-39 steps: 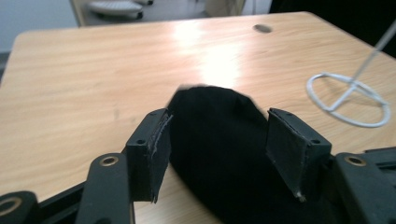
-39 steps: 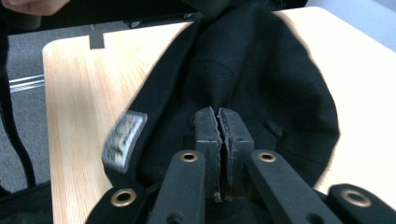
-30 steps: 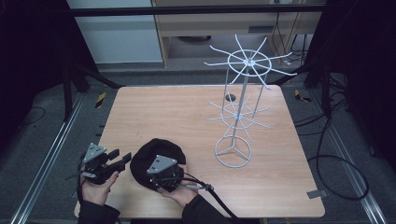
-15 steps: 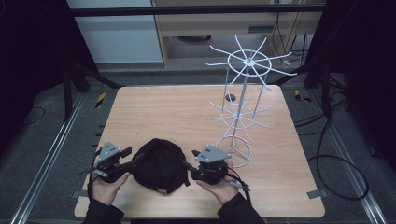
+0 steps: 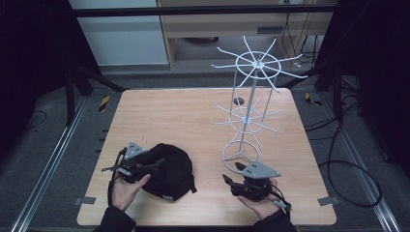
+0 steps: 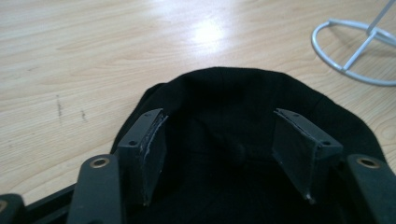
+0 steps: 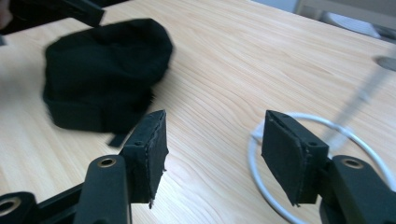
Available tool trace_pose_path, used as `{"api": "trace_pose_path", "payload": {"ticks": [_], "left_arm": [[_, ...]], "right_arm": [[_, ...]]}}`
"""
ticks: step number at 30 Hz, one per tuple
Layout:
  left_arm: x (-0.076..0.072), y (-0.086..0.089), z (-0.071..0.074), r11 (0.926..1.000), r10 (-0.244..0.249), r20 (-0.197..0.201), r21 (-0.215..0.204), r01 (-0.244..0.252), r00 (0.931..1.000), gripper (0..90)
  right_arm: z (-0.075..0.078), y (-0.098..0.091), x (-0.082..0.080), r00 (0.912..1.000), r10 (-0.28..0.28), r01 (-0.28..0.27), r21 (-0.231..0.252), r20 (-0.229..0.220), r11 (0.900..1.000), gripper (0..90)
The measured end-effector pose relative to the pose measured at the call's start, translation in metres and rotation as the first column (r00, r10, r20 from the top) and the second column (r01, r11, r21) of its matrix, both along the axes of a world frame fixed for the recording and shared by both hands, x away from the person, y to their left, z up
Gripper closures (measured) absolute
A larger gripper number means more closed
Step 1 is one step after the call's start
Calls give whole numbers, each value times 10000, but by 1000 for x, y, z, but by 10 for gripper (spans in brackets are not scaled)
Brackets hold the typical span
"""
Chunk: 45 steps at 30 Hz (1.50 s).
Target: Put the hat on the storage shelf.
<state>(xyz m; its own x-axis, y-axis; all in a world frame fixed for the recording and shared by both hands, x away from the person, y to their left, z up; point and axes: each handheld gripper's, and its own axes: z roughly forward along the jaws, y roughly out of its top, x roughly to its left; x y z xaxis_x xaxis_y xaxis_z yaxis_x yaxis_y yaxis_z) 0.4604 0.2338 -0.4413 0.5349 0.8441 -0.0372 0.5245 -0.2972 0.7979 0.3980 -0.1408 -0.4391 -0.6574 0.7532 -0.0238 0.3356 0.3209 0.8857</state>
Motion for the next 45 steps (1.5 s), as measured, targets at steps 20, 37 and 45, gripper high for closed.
{"api": "trace_pose_path", "payload": {"ticks": [20, 37, 45], "left_arm": [[17, -24, -45, 9813, -324, -1784, 1813, 653, 9834, 350], [15, -30, -44, 9860, 29, -2016, 1640, 309, 9795, 671], [14, -29, -45, 9866, 133, -1916, 1621, 183, 9814, 732]], "right_arm": [[-21, -57, 9, 9871, -1510, 1490, -391, -539, 9881, 393], [-21, -63, 12, 9849, -1576, 1551, -392, -717, 9871, 405], [-22, -65, 13, 9840, -1597, 1570, -391, -792, 9868, 418]]}}
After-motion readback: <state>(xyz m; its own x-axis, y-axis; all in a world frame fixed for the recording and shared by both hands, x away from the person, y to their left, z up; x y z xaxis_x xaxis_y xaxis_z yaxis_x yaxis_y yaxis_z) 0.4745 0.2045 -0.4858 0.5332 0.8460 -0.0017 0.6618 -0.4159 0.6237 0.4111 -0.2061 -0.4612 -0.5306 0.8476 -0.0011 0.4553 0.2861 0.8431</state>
